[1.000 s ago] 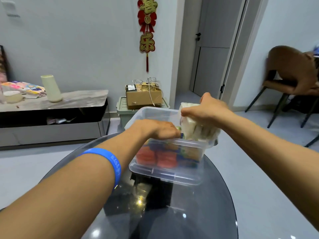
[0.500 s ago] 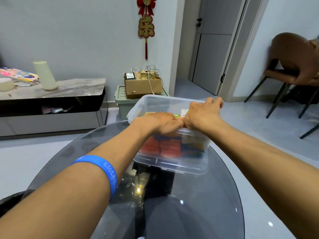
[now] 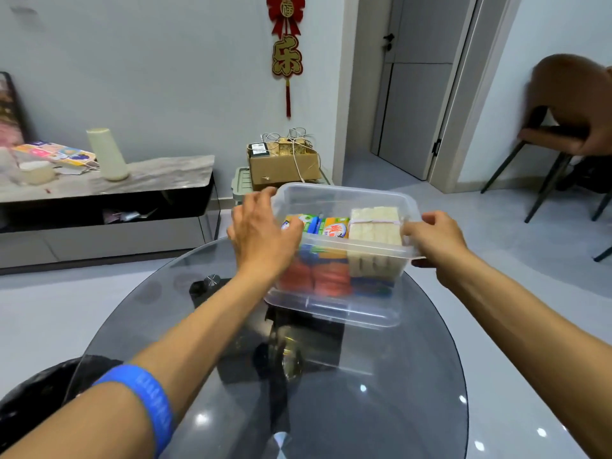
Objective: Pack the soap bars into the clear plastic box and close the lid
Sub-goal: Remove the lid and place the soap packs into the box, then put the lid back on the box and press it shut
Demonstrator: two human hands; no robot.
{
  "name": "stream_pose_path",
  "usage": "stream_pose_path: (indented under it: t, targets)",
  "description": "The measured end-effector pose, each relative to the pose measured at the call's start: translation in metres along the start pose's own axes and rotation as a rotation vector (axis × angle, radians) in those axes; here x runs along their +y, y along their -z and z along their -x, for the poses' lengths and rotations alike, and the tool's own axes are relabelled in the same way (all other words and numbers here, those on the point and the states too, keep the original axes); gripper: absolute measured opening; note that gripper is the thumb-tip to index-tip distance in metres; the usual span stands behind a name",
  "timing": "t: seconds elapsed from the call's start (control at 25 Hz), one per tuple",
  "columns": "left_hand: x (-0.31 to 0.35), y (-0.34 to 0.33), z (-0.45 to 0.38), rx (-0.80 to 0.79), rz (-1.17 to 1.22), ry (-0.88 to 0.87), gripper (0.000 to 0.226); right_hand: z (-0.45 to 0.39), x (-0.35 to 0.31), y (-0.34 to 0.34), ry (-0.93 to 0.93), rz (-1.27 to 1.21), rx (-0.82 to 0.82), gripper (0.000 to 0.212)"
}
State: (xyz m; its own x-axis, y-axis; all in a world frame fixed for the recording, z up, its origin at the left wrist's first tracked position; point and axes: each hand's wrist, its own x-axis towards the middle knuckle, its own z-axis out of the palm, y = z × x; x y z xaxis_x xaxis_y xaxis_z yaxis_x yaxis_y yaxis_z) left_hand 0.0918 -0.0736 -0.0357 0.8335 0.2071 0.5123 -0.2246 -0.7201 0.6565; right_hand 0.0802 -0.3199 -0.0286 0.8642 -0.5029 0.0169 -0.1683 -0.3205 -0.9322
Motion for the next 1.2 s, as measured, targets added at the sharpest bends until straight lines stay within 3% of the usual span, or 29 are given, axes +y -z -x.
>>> stream_pose_path:
  t: [0.08, 0.16, 0.28, 0.56, 0.72, 0.92, 1.2]
  targets:
    - [-0.01, 0.008, -0.011, -0.184, 0.216, 0.393, 0.052, 0.003, 0.005, -0.001, -0.096, -0.205, -0.078, 0.02]
    - [-0.014, 0.006, -0.014, -0.222, 0.462, 0.578, 0.03, 0.006, 0.006, -0.004, -0.126, -0.26, -0.091, 0.013]
    - [-0.012, 0.0, -0.011, -0.087, 0.552, 0.581, 0.011, 0.004, 0.009, -0.005, -0.135, -0.311, -0.08, 0.009]
    - [-0.017, 0.023, -0.006, -0.002, 0.53, 0.498, 0.014, 0.031, 0.005, -0.003, -0.024, -0.5, -0.065, 0.02]
    - [-0.003, 0.08, 0.012, 0.061, 0.525, 0.536, 0.022, 0.07, -0.009, 0.007, -0.045, -0.473, -0.078, 0.016]
    - [-0.01, 0.155, 0.083, 0.135, 0.476, 0.622, 0.014, 0.129, -0.019, 0.002, -0.072, -0.383, -0.195, 0.012]
    - [-0.044, 0.191, 0.129, 0.157, 0.434, 0.681, 0.018, 0.17, -0.01, -0.03, -0.084, -0.267, -0.293, 0.016]
